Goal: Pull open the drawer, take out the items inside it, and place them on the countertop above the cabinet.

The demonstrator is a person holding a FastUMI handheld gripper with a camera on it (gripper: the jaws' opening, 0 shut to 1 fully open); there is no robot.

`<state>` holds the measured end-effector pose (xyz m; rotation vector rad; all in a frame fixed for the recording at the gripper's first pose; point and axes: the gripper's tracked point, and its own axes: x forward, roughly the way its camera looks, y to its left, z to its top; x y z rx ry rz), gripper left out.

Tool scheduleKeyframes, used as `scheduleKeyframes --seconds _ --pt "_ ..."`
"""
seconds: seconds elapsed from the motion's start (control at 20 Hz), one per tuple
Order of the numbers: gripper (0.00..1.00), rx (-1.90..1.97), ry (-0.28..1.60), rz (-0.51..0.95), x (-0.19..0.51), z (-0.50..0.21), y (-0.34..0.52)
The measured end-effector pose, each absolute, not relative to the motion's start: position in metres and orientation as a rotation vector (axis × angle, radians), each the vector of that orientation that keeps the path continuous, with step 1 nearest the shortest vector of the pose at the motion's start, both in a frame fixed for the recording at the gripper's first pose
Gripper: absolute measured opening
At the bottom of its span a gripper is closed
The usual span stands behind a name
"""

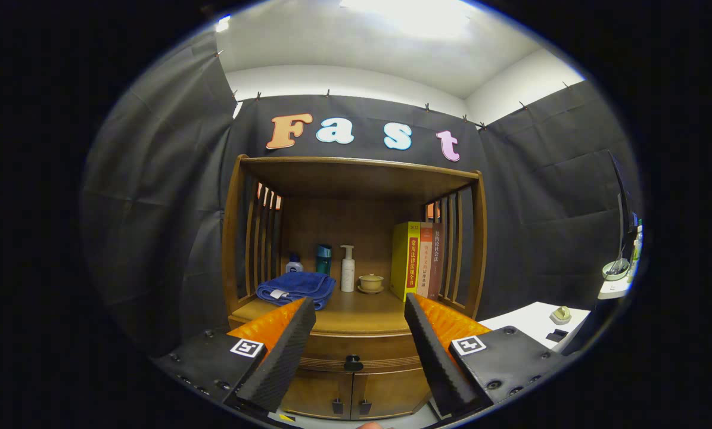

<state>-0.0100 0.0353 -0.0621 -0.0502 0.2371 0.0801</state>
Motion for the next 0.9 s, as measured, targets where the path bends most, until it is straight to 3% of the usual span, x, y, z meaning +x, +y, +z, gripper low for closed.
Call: scheduleKeyframes --seconds 0.35,0.9 --pt "0.99 -0.031 0.247 0.075 -0.006 -0.079 0.034" --pt "0.99 0.050 0.316 0.113 -0.004 -0.180 0.055"
